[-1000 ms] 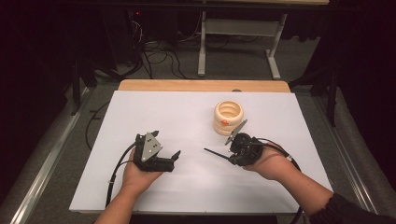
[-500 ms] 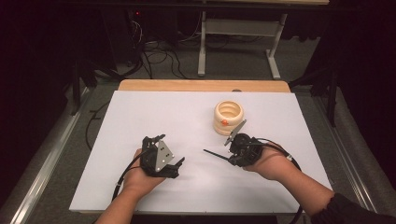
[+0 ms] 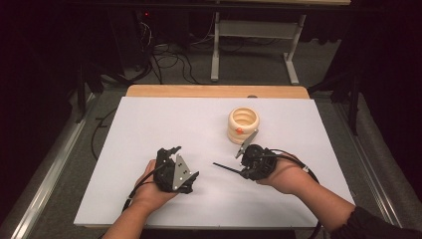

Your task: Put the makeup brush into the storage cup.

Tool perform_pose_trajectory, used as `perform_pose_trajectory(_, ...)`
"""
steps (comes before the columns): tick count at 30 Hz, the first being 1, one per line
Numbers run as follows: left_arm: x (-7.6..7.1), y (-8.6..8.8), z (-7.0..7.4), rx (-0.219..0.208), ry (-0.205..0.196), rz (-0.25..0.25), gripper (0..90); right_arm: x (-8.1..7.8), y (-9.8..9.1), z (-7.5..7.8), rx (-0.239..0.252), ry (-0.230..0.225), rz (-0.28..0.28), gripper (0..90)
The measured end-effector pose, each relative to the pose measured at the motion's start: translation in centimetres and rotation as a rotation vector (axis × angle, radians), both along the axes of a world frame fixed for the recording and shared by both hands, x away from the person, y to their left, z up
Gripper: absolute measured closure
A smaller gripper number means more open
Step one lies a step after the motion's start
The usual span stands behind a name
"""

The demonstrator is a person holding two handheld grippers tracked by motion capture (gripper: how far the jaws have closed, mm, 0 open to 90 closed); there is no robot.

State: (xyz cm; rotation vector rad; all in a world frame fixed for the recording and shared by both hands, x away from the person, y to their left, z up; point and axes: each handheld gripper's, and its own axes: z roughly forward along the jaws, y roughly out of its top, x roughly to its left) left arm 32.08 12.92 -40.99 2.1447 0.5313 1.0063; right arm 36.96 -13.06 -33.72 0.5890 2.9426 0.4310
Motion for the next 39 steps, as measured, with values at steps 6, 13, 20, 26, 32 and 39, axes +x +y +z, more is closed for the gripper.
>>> perform_pose_trajectory(6,-0.3,-0.4,-0.2,0.035,-0.025,-0.033,8.4,-0.3,0.7,0.1,-0.007,0.008,0.024,85.6)
perform_pose_trajectory(13,-0.6,-0.9,-0.5,0.082,-0.044,-0.057,11.0,-0.6,1.4,0.2,-0.012,0.010,0.044,85.6)
perform_pose_trajectory(20,-0.8,-1.2,-0.8,0.113,-0.052,-0.083,12.5,-0.9,2.1,0.1,-0.015,0.011,0.058,85.6)
perform_pose_trajectory(26,-1.0,-1.6,-1.0,0.146,-0.071,-0.106,14.1,-1.1,2.7,0.1,-0.023,0.015,0.082,85.6)
perform_pose_trajectory(32,-1.2,-1.8,-1.2,0.174,-0.086,-0.130,15.7,-1.3,3.0,0.1,-0.029,0.017,0.090,85.6)
perform_pose_trajectory(39,-1.3,-2.0,-1.5,0.200,-0.092,-0.140,18.2,-1.5,3.2,0.1,-0.032,0.017,0.104,85.6)
